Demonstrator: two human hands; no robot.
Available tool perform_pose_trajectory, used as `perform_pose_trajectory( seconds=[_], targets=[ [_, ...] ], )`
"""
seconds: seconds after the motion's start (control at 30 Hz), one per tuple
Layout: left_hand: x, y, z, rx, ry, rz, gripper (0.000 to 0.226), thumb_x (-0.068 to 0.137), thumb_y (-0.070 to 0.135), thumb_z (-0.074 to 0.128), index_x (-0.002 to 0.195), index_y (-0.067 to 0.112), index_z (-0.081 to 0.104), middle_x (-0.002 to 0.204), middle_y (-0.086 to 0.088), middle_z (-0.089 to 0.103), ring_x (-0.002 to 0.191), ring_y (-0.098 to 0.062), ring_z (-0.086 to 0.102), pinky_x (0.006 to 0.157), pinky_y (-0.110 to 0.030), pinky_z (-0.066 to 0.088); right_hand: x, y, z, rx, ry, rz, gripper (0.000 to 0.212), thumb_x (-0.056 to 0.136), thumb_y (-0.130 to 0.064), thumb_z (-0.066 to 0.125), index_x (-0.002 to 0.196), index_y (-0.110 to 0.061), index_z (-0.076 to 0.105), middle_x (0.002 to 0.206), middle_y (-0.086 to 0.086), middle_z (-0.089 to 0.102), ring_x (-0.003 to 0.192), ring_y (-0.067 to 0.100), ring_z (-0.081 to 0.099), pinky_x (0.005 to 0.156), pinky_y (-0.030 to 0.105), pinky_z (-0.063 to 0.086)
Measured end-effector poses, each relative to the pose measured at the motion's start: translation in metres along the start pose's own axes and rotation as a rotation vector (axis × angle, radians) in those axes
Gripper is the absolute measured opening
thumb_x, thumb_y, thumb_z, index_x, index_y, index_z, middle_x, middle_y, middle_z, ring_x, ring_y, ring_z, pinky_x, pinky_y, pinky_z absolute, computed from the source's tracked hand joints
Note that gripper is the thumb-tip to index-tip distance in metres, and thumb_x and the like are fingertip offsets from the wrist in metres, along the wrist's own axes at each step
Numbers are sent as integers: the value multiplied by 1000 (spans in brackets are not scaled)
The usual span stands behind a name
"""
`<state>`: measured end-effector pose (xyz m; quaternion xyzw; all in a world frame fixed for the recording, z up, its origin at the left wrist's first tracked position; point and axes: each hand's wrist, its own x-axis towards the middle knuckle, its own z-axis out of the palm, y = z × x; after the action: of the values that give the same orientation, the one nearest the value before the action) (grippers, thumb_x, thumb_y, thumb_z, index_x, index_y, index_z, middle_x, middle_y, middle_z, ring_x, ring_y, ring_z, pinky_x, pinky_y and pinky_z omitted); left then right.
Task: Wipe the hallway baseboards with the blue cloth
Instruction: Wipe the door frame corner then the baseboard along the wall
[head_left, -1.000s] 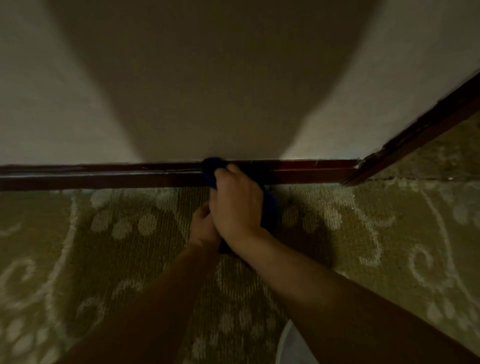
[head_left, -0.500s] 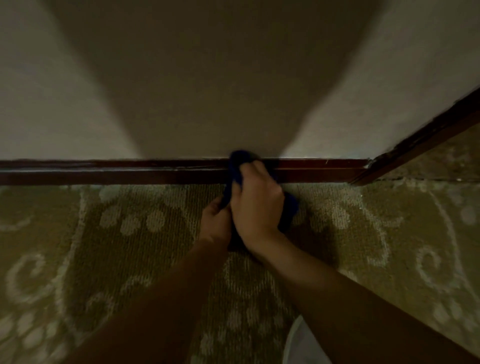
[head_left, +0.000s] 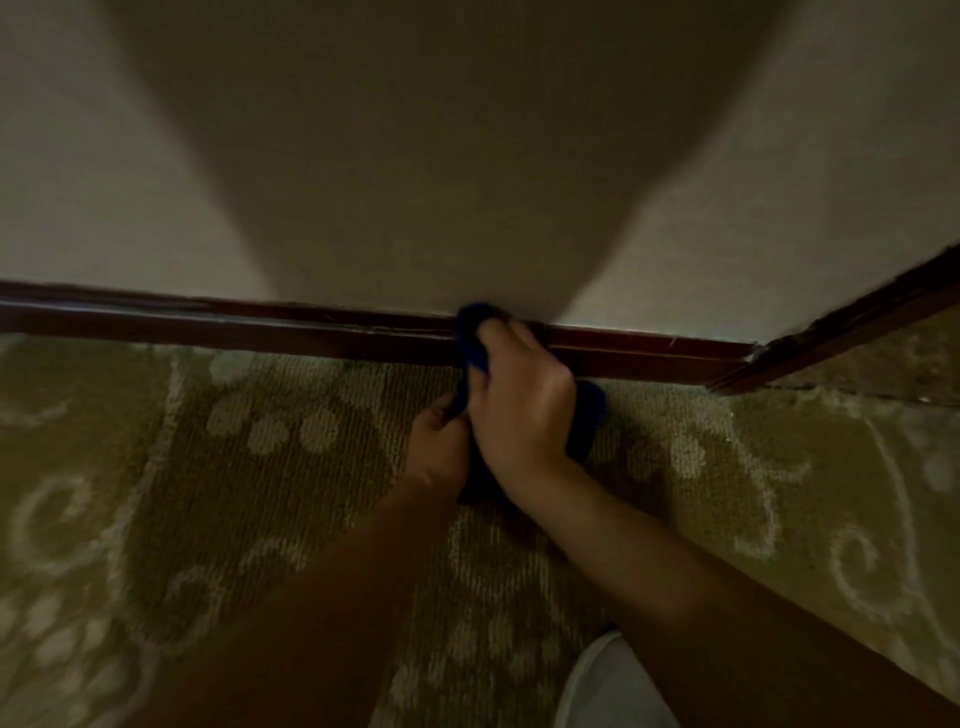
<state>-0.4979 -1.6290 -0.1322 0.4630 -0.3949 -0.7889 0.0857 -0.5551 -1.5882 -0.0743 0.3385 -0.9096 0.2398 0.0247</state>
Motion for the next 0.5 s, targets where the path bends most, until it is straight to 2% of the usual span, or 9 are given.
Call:
perform_pose_trajectory(
  seconds=[0.07, 0.1, 0.13, 0.2, 0.27, 0.33, 0.4, 0.43, 0.5],
  targets=[
    [-4, 2, 0, -17, -18, -9, 23, 98, -7, 43, 83, 6, 55, 48, 9, 66, 44, -1, 63, 42, -14, 48, 4, -7, 3, -49, -55, -86, 21, 89, -18, 60, 110, -19, 59, 108, 1, 65, 91, 19, 64, 67, 28, 44],
    [-5, 3, -1, -20, -14, -14, 23, 98, -7, 42, 84, 6, 55, 48, 8, 67, 44, -2, 64, 41, -15, 48, 4, -4, 2, -28, -78, -89, 23, 90, -19, 59, 114, -20, 57, 111, 0, 64, 94, 19, 64, 68, 28, 43],
    [-4, 4, -1, -22, 0, -16, 22, 98, -6, 44, 87, 6, 58, 55, 5, 70, 50, -5, 67, 45, -17, 51, 4, 1, 1, 21, -84, -55, 25, 90, -20, 59, 115, -20, 58, 110, -1, 65, 95, 18, 64, 71, 28, 45],
    [-3, 6, 2, -41, 33, -38, 17, 97, 2, 51, 101, 7, 67, 86, -9, 76, 74, -20, 72, 61, -28, 55, 1, 15, -5, 182, 35, 83, 23, 85, -17, 65, 108, -17, 63, 99, 0, 68, 90, 18, 66, 75, 24, 45],
    [-9, 9, 6, -88, 80, -78, 22, 96, 12, 56, 114, 9, 68, 112, -18, 71, 95, -31, 70, 76, -37, 57, -3, 30, -12, 353, 196, 391, 11, 83, -12, 66, 93, -15, 62, 85, 1, 64, 85, 23, 64, 74, 21, 43],
    [-22, 16, 6, -167, 103, -115, 29, 96, 24, 57, 123, 16, 66, 121, -13, 69, 105, -32, 68, 86, -46, 57, -5, 46, -13, 695, 200, 855, 10, 84, -13, 66, 89, -15, 57, 88, 4, 64, 87, 26, 63, 82, 34, 51],
    [-38, 24, -5, -252, 104, -109, 32, 97, 33, 53, 125, 23, 64, 121, -6, 70, 107, -31, 68, 86, -48, 57, -8, 54, -14, 1160, 3, 1197, 24, 81, -17, 70, 104, -13, 64, 101, 9, 69, 93, 30, 67, 85, 47, 55],
    [-45, 30, -14, -266, 121, -74, 31, 98, 34, 50, 125, 25, 64, 120, -4, 71, 106, -29, 69, 83, -45, 58, -11, 55, -14, 1346, -148, 1259, 34, 80, -19, 72, 112, -13, 65, 106, 12, 71, 95, 32, 68, 83, 47, 56],
    [-56, 48, -31, -235, 172, 50, 32, 99, 34, 50, 126, 23, 63, 119, -3, 72, 106, -28, 69, 86, -46, 55, -16, 44, -15, 1548, -380, 1271, 40, 81, -18, 72, 120, -13, 65, 111, 14, 71, 100, 34, 68, 81, 43, 56]
  ],
)
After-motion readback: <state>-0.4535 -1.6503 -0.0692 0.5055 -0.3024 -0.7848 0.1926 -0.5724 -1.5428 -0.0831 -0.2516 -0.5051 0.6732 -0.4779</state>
